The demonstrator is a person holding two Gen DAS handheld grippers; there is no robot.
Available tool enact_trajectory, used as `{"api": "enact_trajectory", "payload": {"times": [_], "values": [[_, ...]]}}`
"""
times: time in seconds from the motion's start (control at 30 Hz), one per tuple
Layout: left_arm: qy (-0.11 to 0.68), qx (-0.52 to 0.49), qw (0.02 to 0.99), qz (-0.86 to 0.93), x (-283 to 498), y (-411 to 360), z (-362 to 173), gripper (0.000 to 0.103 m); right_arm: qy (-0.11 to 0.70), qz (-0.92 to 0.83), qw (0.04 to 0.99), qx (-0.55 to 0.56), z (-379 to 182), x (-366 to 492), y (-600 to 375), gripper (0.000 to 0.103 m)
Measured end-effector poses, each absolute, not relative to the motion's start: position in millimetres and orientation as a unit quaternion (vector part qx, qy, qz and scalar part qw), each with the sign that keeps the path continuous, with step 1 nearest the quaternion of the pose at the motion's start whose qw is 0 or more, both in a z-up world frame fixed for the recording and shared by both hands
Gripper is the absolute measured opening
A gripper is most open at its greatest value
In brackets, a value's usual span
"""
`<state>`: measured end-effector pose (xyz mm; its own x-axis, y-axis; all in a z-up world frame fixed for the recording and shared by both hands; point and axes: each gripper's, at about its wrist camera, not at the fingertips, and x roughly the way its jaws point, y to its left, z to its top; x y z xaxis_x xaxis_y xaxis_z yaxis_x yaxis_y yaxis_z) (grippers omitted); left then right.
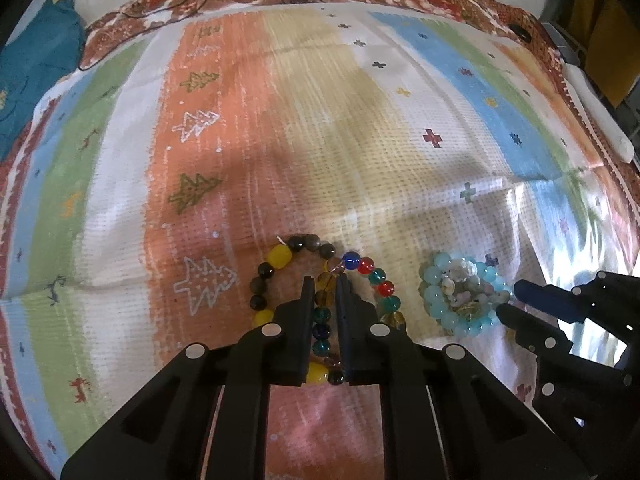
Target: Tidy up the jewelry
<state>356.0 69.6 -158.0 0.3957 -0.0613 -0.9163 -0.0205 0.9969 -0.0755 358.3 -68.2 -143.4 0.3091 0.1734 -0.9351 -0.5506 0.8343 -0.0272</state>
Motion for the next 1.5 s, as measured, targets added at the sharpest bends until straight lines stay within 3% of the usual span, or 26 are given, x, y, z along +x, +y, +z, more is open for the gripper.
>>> {"api": "enact_trajectory", "payload": {"times": [0.4,0.43,0.47,0.93,0.97,1.0,1.03,1.07,1.5], "values": [[0.533,-0.011,0.846,0.001,336,61,-127,0.009,0.519,0.233,0.808,-0.152,-114,350,-82,0.018],[0.532,-0.012,0.847,0.002,334,61,-123,0.009,0.517,0.233,0.81,-0.152,-111,350,-82,0.006],[0.531,-0.013,0.848,0.003,333,61,-120,0.009,0.515,0.233,0.811,-0.151,-109,349,-83,0.004],[0.524,-0.013,0.852,0.01,318,56,-97,0.009,0.526,0.226,0.806,-0.151,-111,339,-90,0.004],[0.524,-0.013,0.852,0.01,318,56,-97,0.009,0.53,0.228,0.802,-0.154,-113,339,-89,0.005],[0.524,-0.014,0.851,0.01,318,56,-97,0.009,0.532,0.228,0.8,-0.156,-115,339,-89,0.018],[0.525,-0.014,0.851,0.009,318,56,-98,0.009,0.531,0.228,0.801,-0.157,-116,338,-89,0.043],[0.526,-0.014,0.85,0.008,319,55,-99,0.009,0.529,0.229,0.802,-0.157,-116,337,-90,0.047],[0.528,-0.015,0.849,0.006,320,53,-101,0.009,0.552,0.229,0.785,-0.16,-137,341,-90,0.047]]}}
